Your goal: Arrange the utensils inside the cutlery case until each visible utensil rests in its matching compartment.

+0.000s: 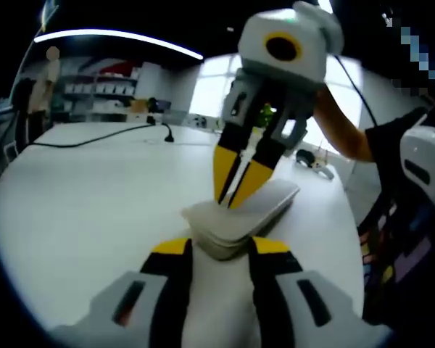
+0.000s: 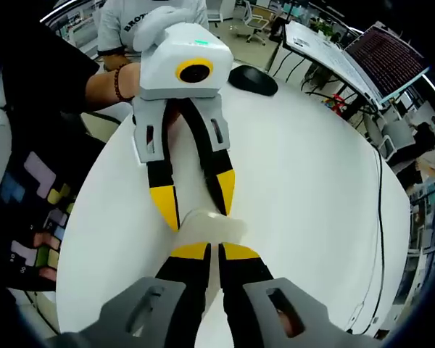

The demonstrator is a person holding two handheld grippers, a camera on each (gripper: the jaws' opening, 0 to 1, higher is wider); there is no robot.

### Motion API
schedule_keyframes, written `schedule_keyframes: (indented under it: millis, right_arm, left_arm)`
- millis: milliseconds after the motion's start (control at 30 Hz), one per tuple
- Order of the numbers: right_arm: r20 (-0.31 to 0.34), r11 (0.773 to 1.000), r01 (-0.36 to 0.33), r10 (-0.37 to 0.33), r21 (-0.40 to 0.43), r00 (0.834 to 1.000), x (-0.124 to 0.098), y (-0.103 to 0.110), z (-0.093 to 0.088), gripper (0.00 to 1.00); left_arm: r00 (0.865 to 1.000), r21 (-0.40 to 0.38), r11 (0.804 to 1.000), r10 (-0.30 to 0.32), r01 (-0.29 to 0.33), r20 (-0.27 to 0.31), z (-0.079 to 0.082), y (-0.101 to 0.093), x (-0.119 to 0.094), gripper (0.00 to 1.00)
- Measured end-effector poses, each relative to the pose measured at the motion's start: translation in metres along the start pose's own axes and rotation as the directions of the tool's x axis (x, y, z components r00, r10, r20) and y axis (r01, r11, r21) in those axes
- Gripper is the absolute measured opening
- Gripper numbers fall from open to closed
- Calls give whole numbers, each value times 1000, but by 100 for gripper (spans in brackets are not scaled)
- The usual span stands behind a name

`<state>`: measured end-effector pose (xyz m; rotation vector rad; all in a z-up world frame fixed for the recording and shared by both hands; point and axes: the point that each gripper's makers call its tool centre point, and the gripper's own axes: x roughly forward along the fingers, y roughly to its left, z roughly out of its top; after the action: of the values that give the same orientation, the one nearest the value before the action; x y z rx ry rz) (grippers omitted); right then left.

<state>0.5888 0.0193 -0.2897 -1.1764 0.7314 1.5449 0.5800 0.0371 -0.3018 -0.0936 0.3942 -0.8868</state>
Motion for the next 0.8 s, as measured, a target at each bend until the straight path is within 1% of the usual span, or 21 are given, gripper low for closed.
schedule_keyframes:
  millis: [67, 100, 300, 333, 367, 400, 433, 467, 567, 667, 733, 800]
  right_arm:
    - [0, 1000, 2, -2, 7, 1000, 3, -2, -1, 3]
    - [-1, 1000, -3, 3, 13, 1000, 4, -1, -1, 0]
    - [-15, 999, -1, 1, 45, 1000, 4, -8, -3, 0]
    - [-22, 999, -4, 6, 54, 1000, 4, -9, -4, 0]
    - [-45, 997, -6, 9, 74, 999, 7, -9, -7, 0]
    - [-40, 998, -13, 15, 66, 999, 7, -10, -4, 0]
    - [-51, 998, -22, 25, 65, 998, 7, -9, -5, 0]
    - [-67, 999, -31, 34, 45, 997, 7, -8, -6, 0]
    - [-117, 999, -38, 41, 24, 992, 9, -7, -5, 0]
    - [-130, 997, -64, 67, 34, 989, 10, -8, -6, 0]
    - [-143, 994, -83, 92, 64, 985, 11, -7, -6, 0]
    - [-156, 993, -90, 101, 75, 983, 12, -6, -5, 0]
  left_arm:
    - [1000, -10, 1000, -13, 13, 7, 0, -1, 1, 29]
    - [1000, -12, 1000, -11, 11, 10, 1, 0, 1, 29]
    - [1000, -17, 1000, -11, 11, 13, 2, 2, 3, 28]
    - [1000, -15, 1000, -11, 11, 13, 2, 3, 3, 28]
    - [1000, -15, 1000, -12, 12, 13, 2, 3, 3, 28]
    - [1000, -15, 1000, -12, 12, 13, 2, 3, 4, 28]
    - [1000, -13, 1000, -11, 12, 13, 2, 3, 4, 28]
    - [1000, -11, 1000, -10, 10, 13, 2, 3, 4, 28]
    - [1000, -10, 1000, -10, 10, 13, 2, 3, 5, 28]
    - [1000, -12, 1000, -10, 10, 13, 1, 3, 6, 28]
    - [1000, -4, 1000, -7, 7, 14, 1, 2, 7, 29]
    - [1000, 11, 1000, -4, 4, 16, 0, 2, 7, 29]
